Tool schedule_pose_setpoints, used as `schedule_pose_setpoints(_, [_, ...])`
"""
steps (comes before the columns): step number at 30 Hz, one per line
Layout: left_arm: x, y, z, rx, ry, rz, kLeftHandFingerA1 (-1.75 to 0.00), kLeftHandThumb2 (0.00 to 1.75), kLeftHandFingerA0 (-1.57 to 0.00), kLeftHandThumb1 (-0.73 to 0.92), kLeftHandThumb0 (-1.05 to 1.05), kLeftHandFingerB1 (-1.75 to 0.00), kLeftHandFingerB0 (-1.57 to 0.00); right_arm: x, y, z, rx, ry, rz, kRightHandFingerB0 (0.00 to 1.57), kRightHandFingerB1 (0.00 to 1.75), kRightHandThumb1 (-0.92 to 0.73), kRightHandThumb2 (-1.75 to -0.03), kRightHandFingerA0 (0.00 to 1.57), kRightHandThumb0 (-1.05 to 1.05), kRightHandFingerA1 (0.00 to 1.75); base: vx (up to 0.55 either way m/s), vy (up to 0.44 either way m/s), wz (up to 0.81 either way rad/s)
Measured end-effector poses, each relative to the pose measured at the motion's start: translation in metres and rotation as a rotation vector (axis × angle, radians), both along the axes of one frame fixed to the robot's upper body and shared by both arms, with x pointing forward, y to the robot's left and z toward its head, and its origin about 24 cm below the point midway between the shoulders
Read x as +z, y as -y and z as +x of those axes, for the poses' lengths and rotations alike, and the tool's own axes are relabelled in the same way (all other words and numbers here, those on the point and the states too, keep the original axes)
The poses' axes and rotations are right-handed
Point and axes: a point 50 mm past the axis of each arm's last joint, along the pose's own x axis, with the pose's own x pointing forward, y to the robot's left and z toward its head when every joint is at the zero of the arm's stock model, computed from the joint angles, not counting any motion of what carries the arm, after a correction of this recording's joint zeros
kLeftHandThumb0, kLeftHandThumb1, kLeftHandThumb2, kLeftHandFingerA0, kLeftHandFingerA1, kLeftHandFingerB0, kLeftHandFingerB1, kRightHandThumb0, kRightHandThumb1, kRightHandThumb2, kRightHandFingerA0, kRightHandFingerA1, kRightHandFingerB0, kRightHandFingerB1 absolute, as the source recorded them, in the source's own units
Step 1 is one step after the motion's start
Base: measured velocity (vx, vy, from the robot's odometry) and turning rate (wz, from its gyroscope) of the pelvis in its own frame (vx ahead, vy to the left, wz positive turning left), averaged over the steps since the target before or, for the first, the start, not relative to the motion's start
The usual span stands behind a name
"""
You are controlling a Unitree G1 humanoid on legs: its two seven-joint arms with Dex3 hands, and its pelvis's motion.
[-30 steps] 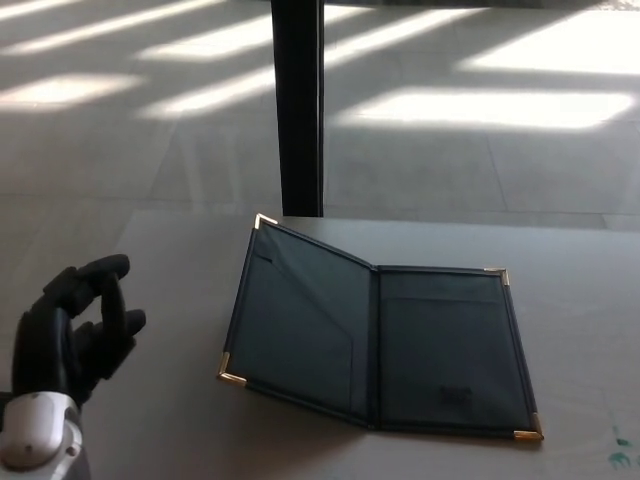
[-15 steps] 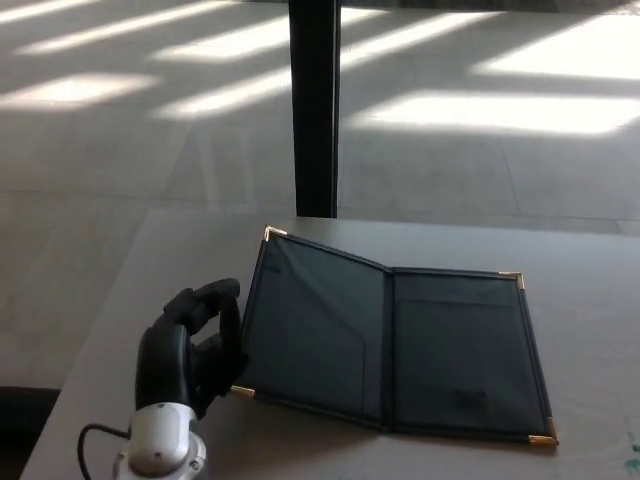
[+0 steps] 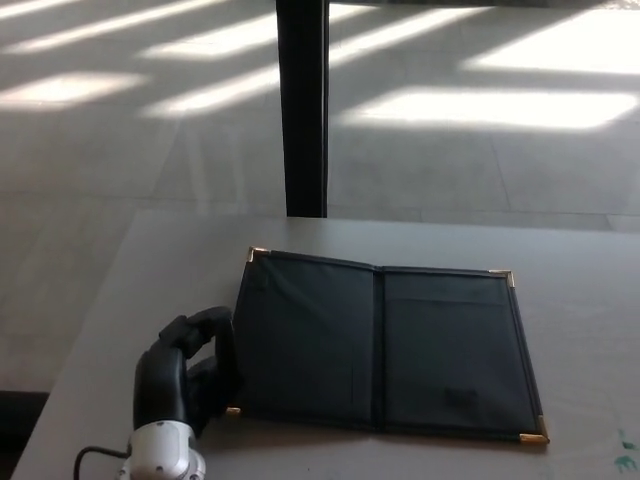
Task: The robot uses its left hand to push the cover of the diary kept in the middle of the desk to close it
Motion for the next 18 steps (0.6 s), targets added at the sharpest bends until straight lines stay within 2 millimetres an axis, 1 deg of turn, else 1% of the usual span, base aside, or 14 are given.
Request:
schedule_pose_setpoints(1, [0.002, -0.006, 0.002, 0.005, 0.005, 0.011, -0.55, 0.83, -0.55, 0.91, -0.86, -0.49, -0.41, 0.000, 0.000, 0.000, -0.002, 0.001, 0.001, 0.72, 0.70, -0.92, -0.70, 0.64, -0.91, 0.89, 0.00, 0.000, 0.00])
schedule_pose_setpoints(2, [0.004, -0.009, 0.003, 0.007, 0.010, 0.017, -0.57, 0.92, -0.52, 0.85, -0.89, -0.52, -0.40, 0.000, 0.000, 0.000, -0.003, 0.001, 0.002, 0.72, 0.73, -0.92, -0.71, 0.62, -0.91, 0.92, 0.00, 0.000, 0.00])
schedule_pose_setpoints(3, [0.006, -0.012, 0.005, 0.009, 0.014, 0.023, -0.57, 0.92, -0.52, 0.85, -0.89, -0.52, -0.40, 0.000, 0.000, 0.000, -0.005, 0.001, 0.003, 0.72, 0.73, -0.92, -0.71, 0.62, -0.91, 0.92, 0.00, 0.000, 0.00])
schedule_pose_setpoints(4, [0.010, -0.019, 0.007, 0.015, 0.024, 0.036, -0.57, 0.92, -0.52, 0.85, -0.89, -0.52, -0.40, -0.001, 0.000, -0.001, -0.007, -0.001, 0.005, 0.72, 0.73, -0.92, -0.71, 0.62, -0.91, 0.92, 0.00, 0.000, 0.00])
schedule_pose_setpoints(5, [0.013, -0.024, 0.009, 0.021, 0.031, 0.044, -0.55, 0.81, -0.55, 0.92, -0.84, -0.49, -0.40, -0.001, 0.000, -0.001, -0.009, -0.002, 0.006, 0.73, 0.73, -0.92, -0.70, 0.64, -0.91, 0.93, 0.00, 0.000, 0.00])
schedule_pose_setpoints(6, [0.017, -0.029, 0.011, 0.027, 0.040, 0.051, -0.54, 0.82, -0.57, 0.92, -0.86, -0.48, -0.40, -0.001, 0.000, -0.002, -0.011, -0.003, 0.005, 0.69, 0.75, -0.69, -1.05, 0.70, -0.93, 0.94, 0.00, 0.000, 0.00])
schedule_pose_setpoints(7, [0.019, -0.032, 0.012, 0.031, 0.046, 0.056, -0.54, 0.82, -0.57, 0.92, -0.87, -0.48, -0.40, -0.001, 0.000, -0.002, -0.012, -0.004, 0.004, 0.72, 0.74, -0.92, -0.71, 0.65, -0.91, 0.96, 0.00, 0.000, 0.00])
schedule_pose_setpoints(10, [0.025, -0.044, 0.014, 0.046, 0.063, 0.081, -0.54, 0.82, -0.58, 0.92, -0.87, -0.49, -0.41, -0.001, 0.000, -0.002, -0.014, -0.005, 0.004, 0.72, 0.74, -0.92, -0.71, 0.64, -0.92, 0.95, 0.00, 0.000, 0.00])
schedule_pose_setpoints(12, [0.027, -0.051, 0.015, 0.062, 0.066, 0.083, -0.55, 0.82, -0.58, 0.92, -0.86, -0.49, -0.41, -0.001, 0.000, -0.003, -0.016, -0.006, 0.003, 0.69, 0.75, -0.92, -0.74, 0.61, -0.91, 0.96, 0.00, 0.000, 0.00])
schedule_pose_setpoints(13, [0.027, -0.053, 0.014, 0.067, 0.064, 0.079, -0.57, 0.82, -0.59, 0.92, -0.86, -0.50, -0.42, -0.001, 0.000, -0.003, -0.015, -0.007, 0.003, 0.69, 0.74, -0.92, -0.71, 0.61, -0.91, 0.97, 0.00, 0.000, 0.00])
schedule_pose_setpoints(14, [0.027, -0.054, 0.014, 0.068, 0.061, 0.077, -0.58, 0.81, -0.60, 0.92, -0.86, -0.50, -0.43, -0.001, -0.001, -0.003, -0.014, -0.006, 0.004, 0.69, 0.73, -0.92, -0.72, 0.59, -0.90, 0.94, 0.00, 0.000, 0.00])
schedule_pose_setpoints(15, [0.025, -0.055, 0.013, 0.069, 0.057, 0.074, -0.57, 0.80, -0.57, 0.92, -0.86, -0.49, -0.42, -0.002, -0.001, -0.003, -0.015, -0.003, 0.007, 0.71, 0.72, -0.92, -0.72, 0.62, -0.90, 0.91, 0.00, 0.000, 0.00])
schedule_pose_setpoints(17, [0.022, -0.055, 0.011, 0.070, 0.043, 0.055, -0.57, 0.80, -0.57, 0.92, -0.86, -0.49, -0.42, -0.002, -0.001, -0.003, -0.018, -0.002, 0.011, 0.71, 0.72, -0.92, -0.72, 0.62, -0.90, 0.91, 0.00, 0.000, 0.00])
schedule_pose_setpoints(18, [0.020, -0.054, 0.011, 0.069, 0.037, 0.048, -0.57, 0.79, -0.60, 0.92, -0.83, -0.50, -0.46, -0.002, -0.001, -0.002, -0.019, -0.002, 0.011, 0.71, 0.73, -0.92, -0.71, 0.64, -0.90, 0.94, 0.00, 0.000, 0.00])
